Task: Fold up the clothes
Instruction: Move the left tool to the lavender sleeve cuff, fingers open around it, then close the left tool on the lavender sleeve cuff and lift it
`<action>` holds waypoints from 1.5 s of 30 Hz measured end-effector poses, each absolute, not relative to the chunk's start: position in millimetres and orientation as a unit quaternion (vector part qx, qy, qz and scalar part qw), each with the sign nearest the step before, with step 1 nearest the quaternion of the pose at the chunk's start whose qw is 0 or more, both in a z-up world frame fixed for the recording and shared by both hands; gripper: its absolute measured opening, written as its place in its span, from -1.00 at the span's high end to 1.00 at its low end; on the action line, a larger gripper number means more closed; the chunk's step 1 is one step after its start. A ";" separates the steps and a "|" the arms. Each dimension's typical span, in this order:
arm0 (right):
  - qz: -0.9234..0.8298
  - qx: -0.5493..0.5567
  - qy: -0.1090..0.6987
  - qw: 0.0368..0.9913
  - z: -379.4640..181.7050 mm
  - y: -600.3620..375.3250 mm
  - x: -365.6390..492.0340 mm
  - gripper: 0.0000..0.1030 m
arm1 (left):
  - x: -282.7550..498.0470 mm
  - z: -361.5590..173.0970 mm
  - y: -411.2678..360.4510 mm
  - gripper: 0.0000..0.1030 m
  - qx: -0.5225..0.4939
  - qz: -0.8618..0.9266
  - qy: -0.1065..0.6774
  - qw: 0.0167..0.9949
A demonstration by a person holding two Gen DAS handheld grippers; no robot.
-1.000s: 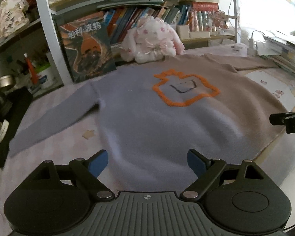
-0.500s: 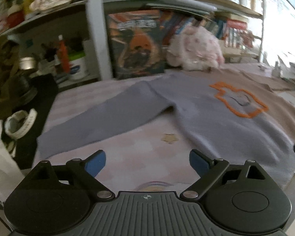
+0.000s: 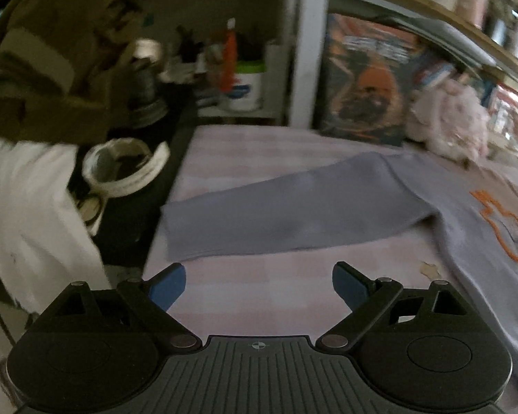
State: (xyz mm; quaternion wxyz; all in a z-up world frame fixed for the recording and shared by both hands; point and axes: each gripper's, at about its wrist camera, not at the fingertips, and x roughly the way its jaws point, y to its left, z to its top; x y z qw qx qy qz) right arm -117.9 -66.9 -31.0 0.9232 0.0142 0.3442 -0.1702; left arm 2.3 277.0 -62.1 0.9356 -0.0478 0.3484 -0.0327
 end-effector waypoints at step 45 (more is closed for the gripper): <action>-0.228 0.034 0.349 0.909 -20.6 -91.0 -131.9 -0.91 | 71.3 -101.0 312.0 0.23 -0.343 -0.002 0.338 0.877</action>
